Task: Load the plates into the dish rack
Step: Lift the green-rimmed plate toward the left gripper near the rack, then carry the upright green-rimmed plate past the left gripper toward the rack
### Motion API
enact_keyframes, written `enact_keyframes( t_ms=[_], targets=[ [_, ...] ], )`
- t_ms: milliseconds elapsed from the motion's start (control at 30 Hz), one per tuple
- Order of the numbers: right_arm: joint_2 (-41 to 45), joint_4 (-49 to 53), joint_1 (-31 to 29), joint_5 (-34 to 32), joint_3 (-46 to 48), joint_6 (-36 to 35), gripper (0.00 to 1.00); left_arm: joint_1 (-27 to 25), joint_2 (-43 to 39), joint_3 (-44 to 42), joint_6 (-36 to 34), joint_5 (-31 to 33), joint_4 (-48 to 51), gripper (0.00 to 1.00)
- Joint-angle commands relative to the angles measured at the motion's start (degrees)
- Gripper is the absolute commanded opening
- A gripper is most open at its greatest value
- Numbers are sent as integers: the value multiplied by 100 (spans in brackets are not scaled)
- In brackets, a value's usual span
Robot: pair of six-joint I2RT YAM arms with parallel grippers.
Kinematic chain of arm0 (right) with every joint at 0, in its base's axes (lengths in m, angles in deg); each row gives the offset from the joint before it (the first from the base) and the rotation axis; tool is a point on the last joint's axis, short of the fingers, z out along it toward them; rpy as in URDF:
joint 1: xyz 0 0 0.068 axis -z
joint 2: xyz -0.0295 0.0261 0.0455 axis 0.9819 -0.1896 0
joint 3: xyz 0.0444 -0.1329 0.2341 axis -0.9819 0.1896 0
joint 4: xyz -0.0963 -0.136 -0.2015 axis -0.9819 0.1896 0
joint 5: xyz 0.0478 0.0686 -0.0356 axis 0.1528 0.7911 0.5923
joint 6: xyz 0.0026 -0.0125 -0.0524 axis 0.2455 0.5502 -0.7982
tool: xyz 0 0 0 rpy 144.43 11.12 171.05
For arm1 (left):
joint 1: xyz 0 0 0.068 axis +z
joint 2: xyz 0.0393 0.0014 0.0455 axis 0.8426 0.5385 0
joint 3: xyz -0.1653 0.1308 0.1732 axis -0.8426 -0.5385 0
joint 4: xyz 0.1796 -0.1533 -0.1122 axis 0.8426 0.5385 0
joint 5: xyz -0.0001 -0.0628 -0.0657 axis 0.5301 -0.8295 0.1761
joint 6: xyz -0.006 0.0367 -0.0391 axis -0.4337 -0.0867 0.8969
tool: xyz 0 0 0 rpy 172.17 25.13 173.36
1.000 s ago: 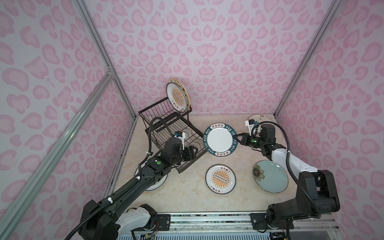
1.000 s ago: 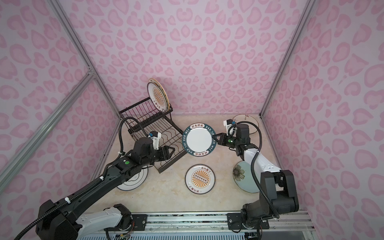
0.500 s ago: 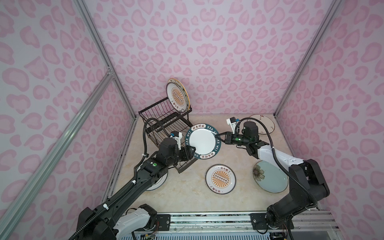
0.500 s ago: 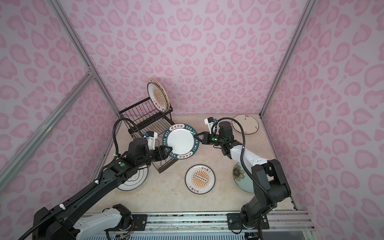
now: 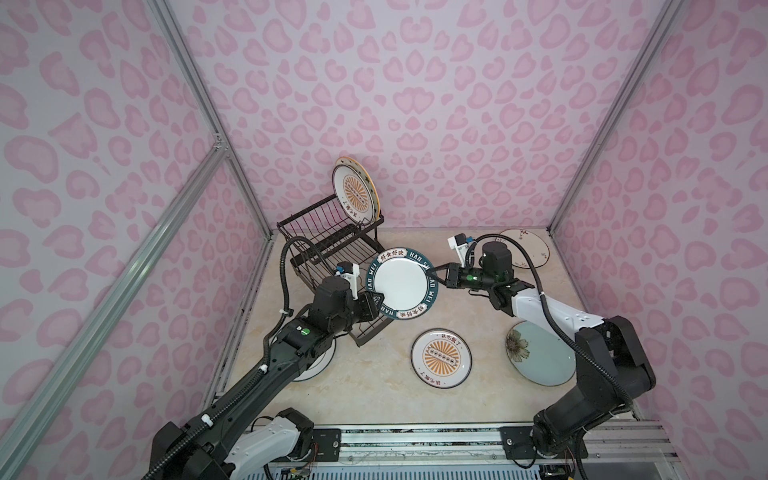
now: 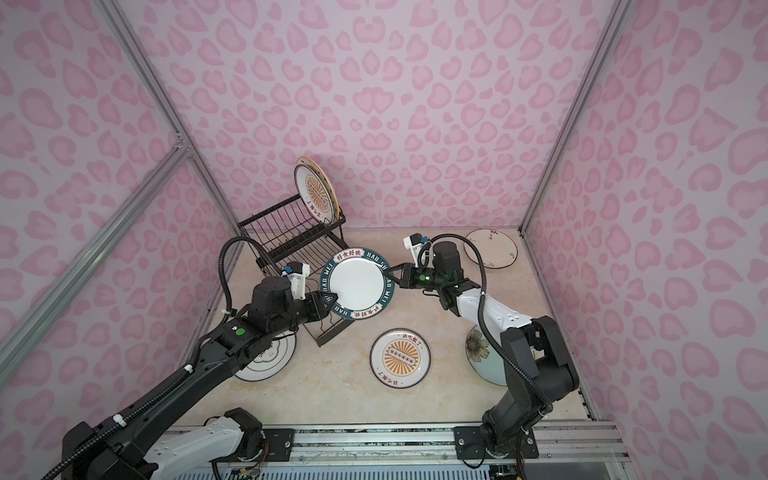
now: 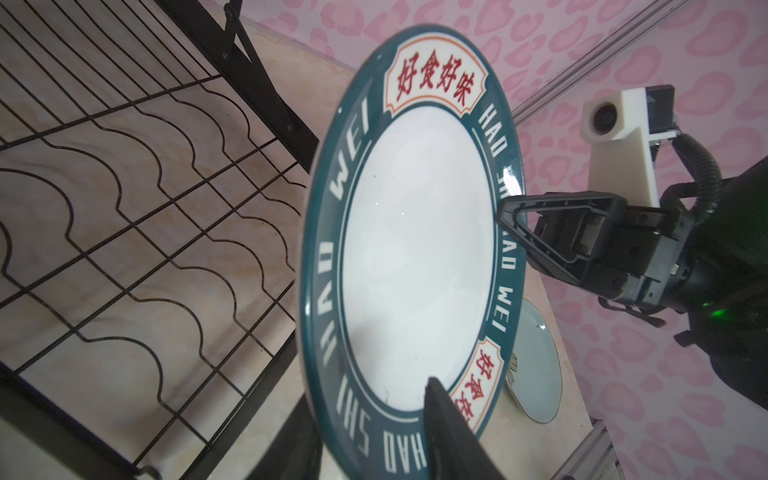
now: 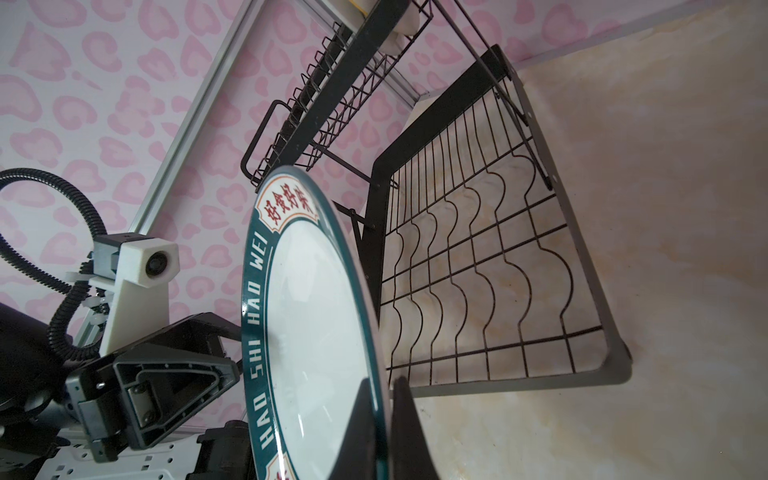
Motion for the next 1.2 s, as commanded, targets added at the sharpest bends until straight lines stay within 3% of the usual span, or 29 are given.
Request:
enact_keyframes(
  t_ms=[0, 67, 667, 1000, 1167],
  targets=[
    [33, -133, -47, 162, -21, -45, 0, 5, -37, -36, -67, 20, -167, 37],
    [51, -133, -43, 163, -15, -42, 0, 16, -37, -24, -58, 20, -183, 30],
    [231, -144, -49, 128, 114, 116, 0, 127, 169, 66, -61, -98, -434, 4],
    [383, -34, -87, -48, 208, 108, 23, 189, 311, 159, 281, -47, -576, 4],
    [346, -101, -161, -58, 238, 149, 30, 207, 194, 36, 353, -105, -804, 4]
  ],
)
